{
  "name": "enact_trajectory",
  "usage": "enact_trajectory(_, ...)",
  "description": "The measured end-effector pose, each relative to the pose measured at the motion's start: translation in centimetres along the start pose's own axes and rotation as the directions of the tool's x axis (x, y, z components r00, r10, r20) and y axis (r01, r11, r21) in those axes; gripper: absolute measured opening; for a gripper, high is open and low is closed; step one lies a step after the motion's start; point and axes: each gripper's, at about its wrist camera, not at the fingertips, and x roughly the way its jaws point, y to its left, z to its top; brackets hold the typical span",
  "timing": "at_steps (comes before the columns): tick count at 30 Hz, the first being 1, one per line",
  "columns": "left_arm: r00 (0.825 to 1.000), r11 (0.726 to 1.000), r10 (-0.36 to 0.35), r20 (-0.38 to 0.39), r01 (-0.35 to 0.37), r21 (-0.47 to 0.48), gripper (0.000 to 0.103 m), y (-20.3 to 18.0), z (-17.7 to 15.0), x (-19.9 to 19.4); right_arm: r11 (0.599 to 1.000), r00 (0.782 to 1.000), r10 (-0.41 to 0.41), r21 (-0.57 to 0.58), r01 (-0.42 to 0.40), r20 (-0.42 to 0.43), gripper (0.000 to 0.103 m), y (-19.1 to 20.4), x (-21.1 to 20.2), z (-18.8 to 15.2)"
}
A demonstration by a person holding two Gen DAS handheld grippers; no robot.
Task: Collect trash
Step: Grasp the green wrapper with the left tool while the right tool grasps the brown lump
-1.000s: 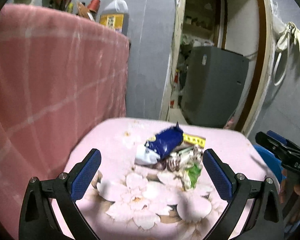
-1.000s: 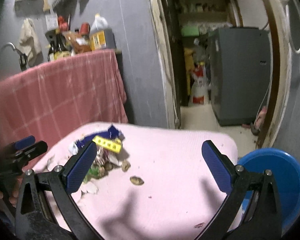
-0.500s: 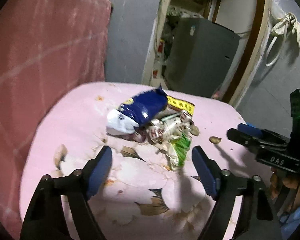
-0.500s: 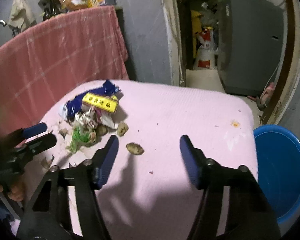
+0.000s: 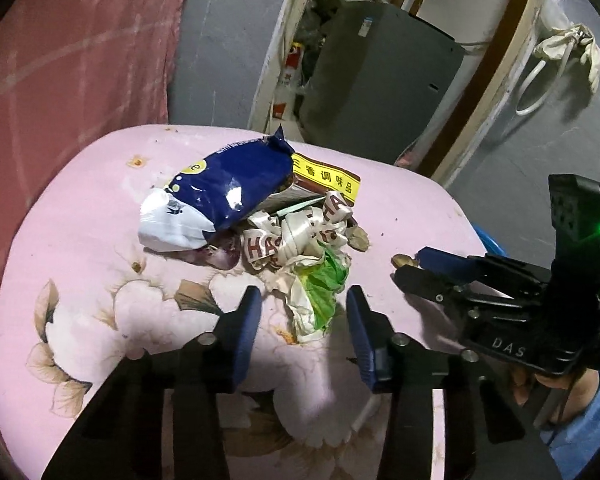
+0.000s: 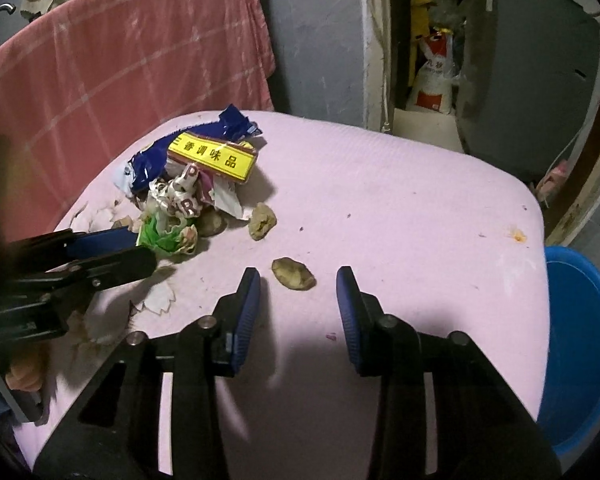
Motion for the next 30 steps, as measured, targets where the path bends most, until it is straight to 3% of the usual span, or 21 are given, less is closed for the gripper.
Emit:
enact_trajectory(3, 1.000, 1.000, -0.002, -0.011, 0.002, 0.004, 0.026, -0.4, 0.0, 0.3, 1.000, 1.000, -0.003, -0.008, 0.003, -0.008, 0.036, 0.2, 0.3, 0.2)
enact_trajectory(7, 1.000, 1.000, -0.007, -0.024, 0.007, 0.002, 0.015, -0.7, 0.1, 0.6, 1.000, 1.000, -0.006, -0.013, 0.006, -0.009, 0.020, 0.4, 0.2, 0.1)
enact_trajectory(12, 1.000, 1.000, -0.006, -0.026, 0.005, -0.004, 0.008, -0.9, 0.4, 0.6, 1.000, 1.000, 0.009, 0.000, -0.009, -0.002, 0.015, 0.1, 0.1, 0.0)
enact_trajectory(14, 1.000, 1.000, -0.004, -0.024, 0.003, -0.007, 0.007, -0.9, 0.4, 0.5, 1.000, 1.000, 0.012, 0.004, -0.012, 0.009, 0.007, 0.1, -0.2, -0.1)
enact_trajectory(22, 1.000, 1.000, 0.011, -0.007, -0.011, 0.012, 0.004, -1.5, 0.1, 0.5, 1.000, 0.999, 0.029, 0.010, -0.029, 0.042, 0.006, -0.1, -0.9, -0.4)
enact_trajectory(30, 0.999, 0.999, 0.035, 0.007, -0.035, 0.011, 0.004, -1.4, -0.3, 0.1, 1.000, 0.999, 0.028, 0.001, -0.028, 0.021, 0.008, 0.1, -0.5, -0.2)
